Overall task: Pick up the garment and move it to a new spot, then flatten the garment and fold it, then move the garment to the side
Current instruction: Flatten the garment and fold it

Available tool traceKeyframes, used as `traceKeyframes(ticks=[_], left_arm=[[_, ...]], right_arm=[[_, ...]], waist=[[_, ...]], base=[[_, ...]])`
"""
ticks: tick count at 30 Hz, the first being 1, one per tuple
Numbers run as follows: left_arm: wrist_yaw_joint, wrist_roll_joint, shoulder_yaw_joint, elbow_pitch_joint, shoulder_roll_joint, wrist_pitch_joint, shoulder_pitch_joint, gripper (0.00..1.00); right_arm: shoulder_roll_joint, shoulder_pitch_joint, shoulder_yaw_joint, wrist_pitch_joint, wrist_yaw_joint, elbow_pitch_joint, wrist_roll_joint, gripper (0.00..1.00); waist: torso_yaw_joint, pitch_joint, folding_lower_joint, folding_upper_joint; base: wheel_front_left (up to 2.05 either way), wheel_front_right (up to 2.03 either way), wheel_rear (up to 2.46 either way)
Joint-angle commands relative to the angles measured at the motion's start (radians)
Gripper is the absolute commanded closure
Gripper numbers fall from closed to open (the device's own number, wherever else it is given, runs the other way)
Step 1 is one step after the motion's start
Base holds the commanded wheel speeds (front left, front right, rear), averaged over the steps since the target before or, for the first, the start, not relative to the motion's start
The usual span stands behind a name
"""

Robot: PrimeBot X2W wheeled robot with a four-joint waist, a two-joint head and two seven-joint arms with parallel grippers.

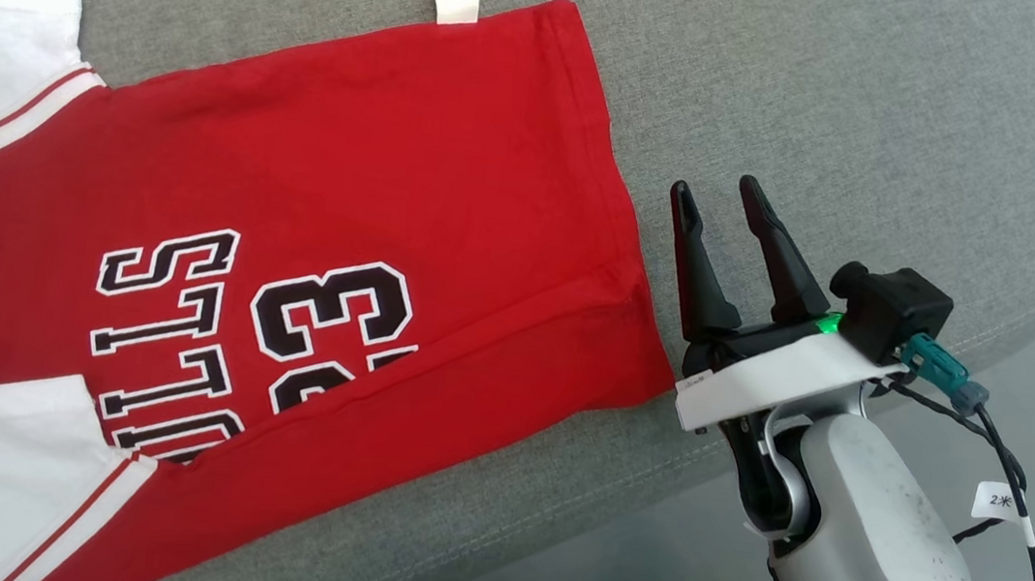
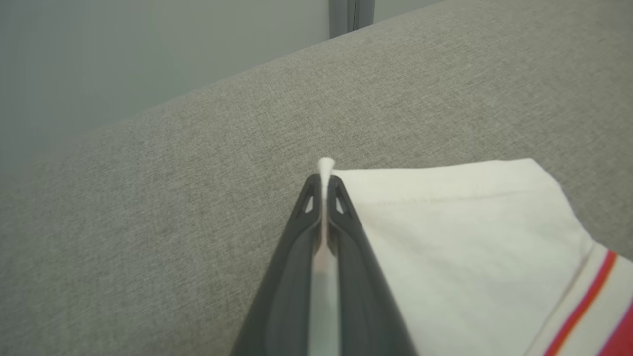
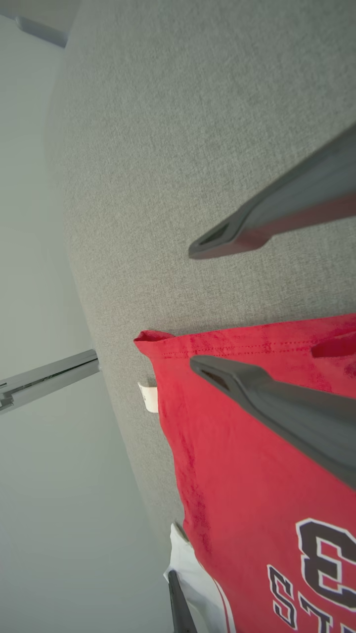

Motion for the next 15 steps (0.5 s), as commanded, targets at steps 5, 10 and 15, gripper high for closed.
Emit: traceKeyframes(ticks=[5,10,15], left_arm=[[0.001,-0.018,-0.037,-0.014,-0.007,-0.024,-0.033,1.0],[0.001,-0.034,-0.078,-0.034,-0.018,-0.045,-0.047,1.0],[0.001,-0.05,-0.122,-0.046,-0.031,-0.07,-0.068,1.0]], right_arm=[[0.0,-0.057,0.015,-0.002,0.0,0.031,-0.008,0.0],[0.0,-0.17,0.041,-0.002,0.0,0.139,0.013,0.0],[-0.001,-0.321,0.075,-0.002,0.0,0.292,0.075,0.0]], waist=[[0.02,-0.01,-0.0001,0.0],[0.042,-0.009,-0.0001,0.0],[0.073,-0.003,-0.0001,0.0]], base=[[0.0,0.0,0.0],[0.0,0.0,0.0],[0.0,0.0,0.0]])
